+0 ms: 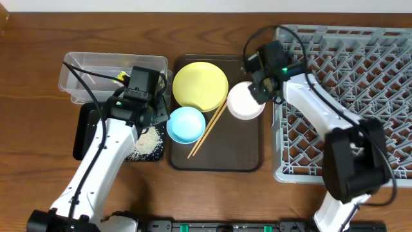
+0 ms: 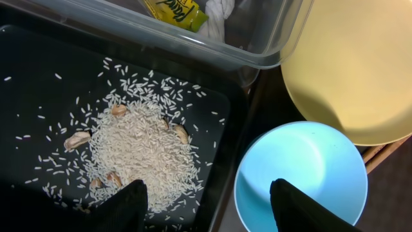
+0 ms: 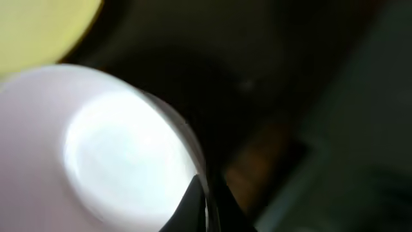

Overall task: Sort waste into correct bins and load items into the dishwasher rack
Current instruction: 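Grasp the pink bowl with the right gripper and lift it, then lower the pink bowl into the back of the rack and release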

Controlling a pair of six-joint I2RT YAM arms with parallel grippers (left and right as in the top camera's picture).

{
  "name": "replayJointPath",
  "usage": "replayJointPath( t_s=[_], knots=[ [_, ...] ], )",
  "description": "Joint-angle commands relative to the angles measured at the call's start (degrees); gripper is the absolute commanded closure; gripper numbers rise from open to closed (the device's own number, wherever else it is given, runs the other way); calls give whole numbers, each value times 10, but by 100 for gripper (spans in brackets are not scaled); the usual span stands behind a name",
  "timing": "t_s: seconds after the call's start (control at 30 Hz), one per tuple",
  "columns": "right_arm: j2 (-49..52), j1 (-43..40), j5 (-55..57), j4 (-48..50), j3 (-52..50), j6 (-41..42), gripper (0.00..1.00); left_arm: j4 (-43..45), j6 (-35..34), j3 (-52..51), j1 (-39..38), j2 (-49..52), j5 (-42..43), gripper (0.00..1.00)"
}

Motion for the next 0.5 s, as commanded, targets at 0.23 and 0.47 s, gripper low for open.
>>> replayJointPath(
  t_s=[0.23,0.47],
  knots=[
    [-154,-57,146,124,28,5,99,-1,-3,4,1,-6,-9,35],
    [-126,-102,320,225,28,-92,99,-1,-3,4,1,-6,-9,31]
  ],
)
